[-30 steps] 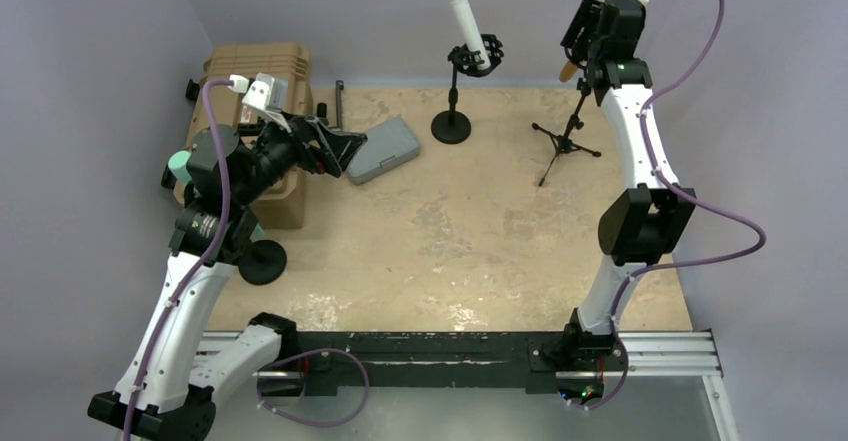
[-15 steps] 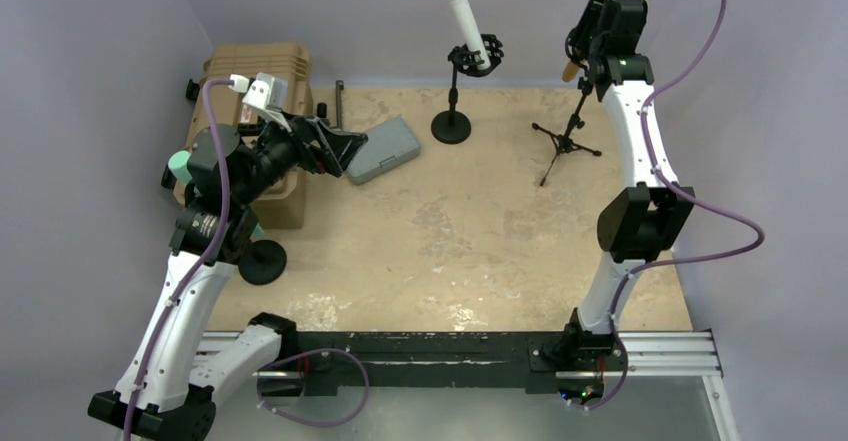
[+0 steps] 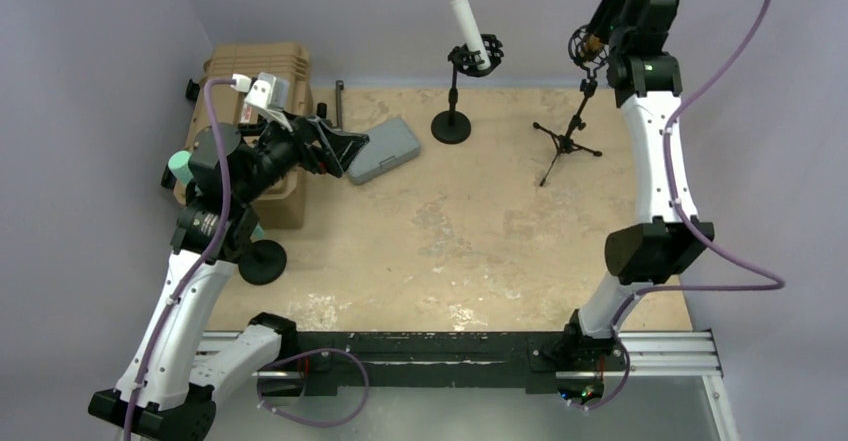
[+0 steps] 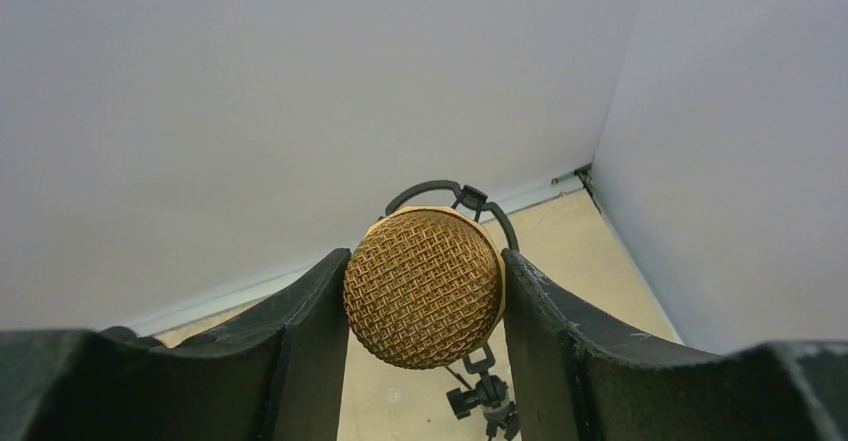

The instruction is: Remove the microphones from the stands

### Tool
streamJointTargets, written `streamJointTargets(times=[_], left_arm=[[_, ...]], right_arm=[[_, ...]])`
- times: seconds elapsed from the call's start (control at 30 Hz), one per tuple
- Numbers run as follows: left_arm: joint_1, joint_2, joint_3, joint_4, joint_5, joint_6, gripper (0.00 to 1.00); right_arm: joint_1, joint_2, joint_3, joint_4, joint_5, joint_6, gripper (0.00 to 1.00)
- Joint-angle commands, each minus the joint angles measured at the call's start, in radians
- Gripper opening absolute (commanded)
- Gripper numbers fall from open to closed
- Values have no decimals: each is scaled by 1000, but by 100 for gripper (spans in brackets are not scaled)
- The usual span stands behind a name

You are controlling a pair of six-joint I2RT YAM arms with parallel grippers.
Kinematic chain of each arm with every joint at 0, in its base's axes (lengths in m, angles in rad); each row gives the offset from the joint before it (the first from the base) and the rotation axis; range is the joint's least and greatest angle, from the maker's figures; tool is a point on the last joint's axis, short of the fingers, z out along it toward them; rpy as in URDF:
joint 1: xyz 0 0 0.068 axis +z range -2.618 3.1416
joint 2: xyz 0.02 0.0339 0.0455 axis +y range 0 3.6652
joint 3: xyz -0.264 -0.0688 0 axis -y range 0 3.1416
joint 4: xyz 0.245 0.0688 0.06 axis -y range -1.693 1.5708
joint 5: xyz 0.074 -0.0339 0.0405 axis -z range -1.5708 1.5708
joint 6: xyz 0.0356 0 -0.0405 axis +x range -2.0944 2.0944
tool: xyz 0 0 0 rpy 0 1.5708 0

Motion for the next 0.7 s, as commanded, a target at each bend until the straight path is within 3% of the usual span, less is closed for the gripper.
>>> streamJointTargets(times=[0.0, 0.33, 0.67], left_arm=[[-4, 5, -5, 59, 16, -18, 100], [-6, 18, -6, 58, 15, -19, 100], [-12, 30, -5, 62, 27, -34, 100]], right_arm=[[-2, -135, 9, 47, 21, -25, 13], [-3, -200, 93, -24, 0, -8, 4], [-2, -606, -359, 76, 2, 87, 0]])
